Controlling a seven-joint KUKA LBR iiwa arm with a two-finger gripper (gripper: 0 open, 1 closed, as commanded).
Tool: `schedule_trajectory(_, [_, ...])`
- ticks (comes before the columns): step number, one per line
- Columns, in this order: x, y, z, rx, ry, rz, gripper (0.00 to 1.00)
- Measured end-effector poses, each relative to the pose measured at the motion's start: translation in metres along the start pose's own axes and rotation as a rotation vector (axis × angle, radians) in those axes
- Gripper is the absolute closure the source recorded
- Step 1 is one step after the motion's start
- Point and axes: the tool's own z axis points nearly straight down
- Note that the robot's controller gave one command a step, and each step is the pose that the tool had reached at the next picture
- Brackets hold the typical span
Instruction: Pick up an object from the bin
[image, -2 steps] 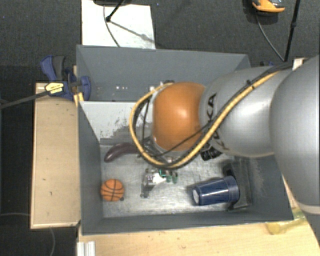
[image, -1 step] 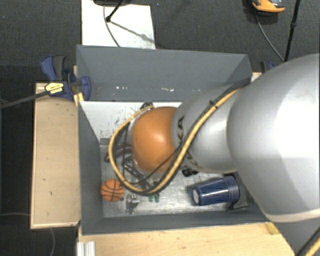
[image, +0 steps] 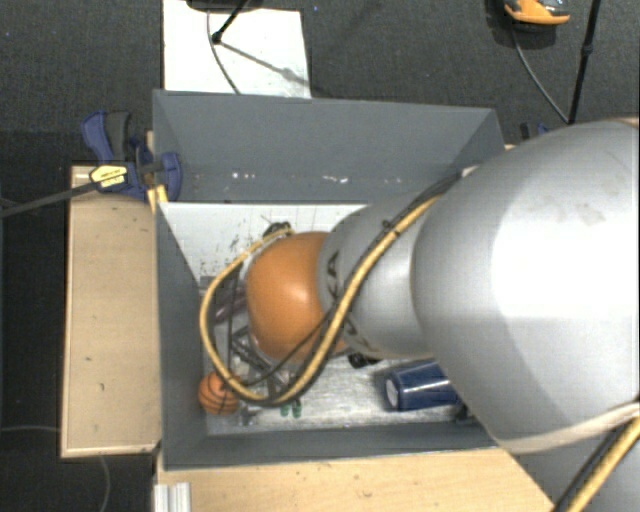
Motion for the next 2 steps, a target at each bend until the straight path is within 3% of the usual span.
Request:
schedule_trajectory(1, [0.0,0.0,0.0,0.0,0.0,0.002,1.0])
schedule_trajectory(2, [-0.017,-0.007,-0.136,0.0,0.001,-0.461,1.0])
